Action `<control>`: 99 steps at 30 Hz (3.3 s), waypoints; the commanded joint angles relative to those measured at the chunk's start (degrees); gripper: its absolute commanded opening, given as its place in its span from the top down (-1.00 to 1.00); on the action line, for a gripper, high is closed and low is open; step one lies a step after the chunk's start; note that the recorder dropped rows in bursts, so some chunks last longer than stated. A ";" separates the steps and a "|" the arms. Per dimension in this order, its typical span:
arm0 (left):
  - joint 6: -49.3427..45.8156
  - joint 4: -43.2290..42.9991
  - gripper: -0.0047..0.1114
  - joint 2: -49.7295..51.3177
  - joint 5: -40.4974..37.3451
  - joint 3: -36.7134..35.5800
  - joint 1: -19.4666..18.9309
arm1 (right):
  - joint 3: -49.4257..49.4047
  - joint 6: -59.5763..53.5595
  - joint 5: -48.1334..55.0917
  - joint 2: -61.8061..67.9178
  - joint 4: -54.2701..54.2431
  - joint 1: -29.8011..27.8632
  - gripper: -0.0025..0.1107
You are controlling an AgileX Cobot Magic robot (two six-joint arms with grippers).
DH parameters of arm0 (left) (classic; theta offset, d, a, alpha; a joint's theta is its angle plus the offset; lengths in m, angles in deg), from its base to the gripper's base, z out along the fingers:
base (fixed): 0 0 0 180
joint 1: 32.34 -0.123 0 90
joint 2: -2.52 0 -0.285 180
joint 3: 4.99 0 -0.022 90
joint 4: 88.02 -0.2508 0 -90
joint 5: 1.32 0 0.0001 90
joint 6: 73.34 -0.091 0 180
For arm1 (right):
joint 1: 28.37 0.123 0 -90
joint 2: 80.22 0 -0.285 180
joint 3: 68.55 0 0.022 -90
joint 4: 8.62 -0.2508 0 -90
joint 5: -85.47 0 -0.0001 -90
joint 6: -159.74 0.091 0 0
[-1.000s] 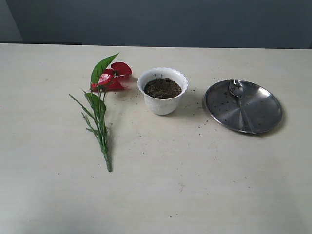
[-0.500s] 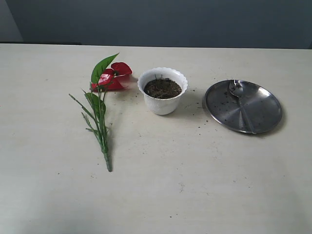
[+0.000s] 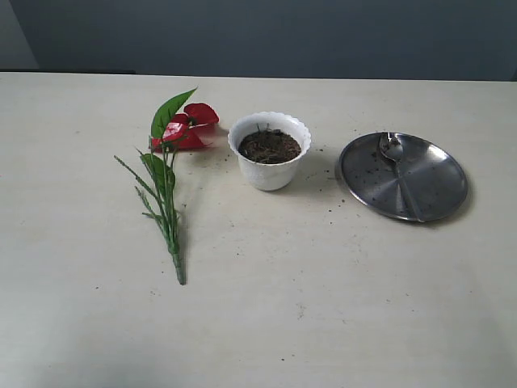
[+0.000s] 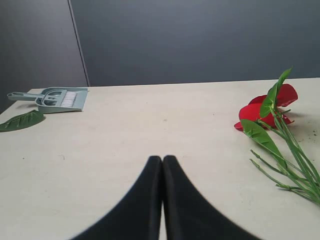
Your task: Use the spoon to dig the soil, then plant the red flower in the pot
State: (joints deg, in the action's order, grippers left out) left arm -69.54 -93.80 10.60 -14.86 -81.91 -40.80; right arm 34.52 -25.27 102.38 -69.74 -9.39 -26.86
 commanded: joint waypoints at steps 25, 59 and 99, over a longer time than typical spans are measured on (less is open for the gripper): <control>0.12 0.11 0.91 -0.30 -0.11 -0.30 -0.04 | -0.29 -0.98 0.18 -2.69 0.09 -0.37 0.97; 0.12 0.11 0.91 -0.30 -0.11 -0.30 -0.04 | -0.29 -0.98 0.55 -2.69 0.09 -0.37 0.97; 0.12 -1.15 0.91 -0.30 15.53 -0.30 0.02 | -0.29 -0.98 0.55 -2.69 0.09 -0.37 0.97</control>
State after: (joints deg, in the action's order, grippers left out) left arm -69.54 -95.75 10.60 -7.04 -81.91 -40.80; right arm 34.30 -25.96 103.34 -72.07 -9.39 -26.86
